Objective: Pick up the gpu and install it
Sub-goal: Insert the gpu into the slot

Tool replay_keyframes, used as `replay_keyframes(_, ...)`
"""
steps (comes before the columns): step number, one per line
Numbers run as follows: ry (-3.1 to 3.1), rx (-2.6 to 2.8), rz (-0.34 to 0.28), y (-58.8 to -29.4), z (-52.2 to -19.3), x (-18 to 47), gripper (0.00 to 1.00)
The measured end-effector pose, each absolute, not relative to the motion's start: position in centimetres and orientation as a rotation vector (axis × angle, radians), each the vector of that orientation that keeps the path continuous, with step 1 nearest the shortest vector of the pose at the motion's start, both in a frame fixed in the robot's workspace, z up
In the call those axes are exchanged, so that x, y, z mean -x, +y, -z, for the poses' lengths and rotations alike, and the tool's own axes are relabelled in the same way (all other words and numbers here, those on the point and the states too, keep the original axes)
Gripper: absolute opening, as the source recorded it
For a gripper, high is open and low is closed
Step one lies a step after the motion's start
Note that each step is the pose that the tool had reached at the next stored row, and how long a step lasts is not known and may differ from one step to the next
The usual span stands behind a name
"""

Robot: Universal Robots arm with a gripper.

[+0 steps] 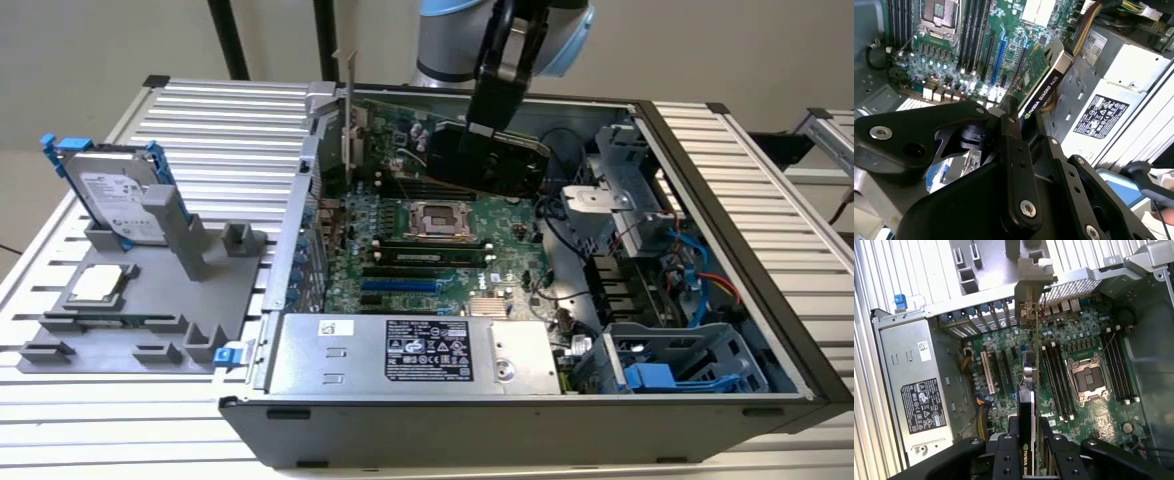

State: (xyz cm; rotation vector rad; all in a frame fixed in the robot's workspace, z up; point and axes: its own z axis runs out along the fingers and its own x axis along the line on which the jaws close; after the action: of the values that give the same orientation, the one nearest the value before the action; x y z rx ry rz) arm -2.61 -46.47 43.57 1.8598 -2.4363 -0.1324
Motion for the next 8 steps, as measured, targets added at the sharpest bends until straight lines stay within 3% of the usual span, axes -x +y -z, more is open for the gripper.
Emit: replay_keyframes(8, -2.377, -1.931, 0.129, -46.45, -43.57, 2.61, 0.00)
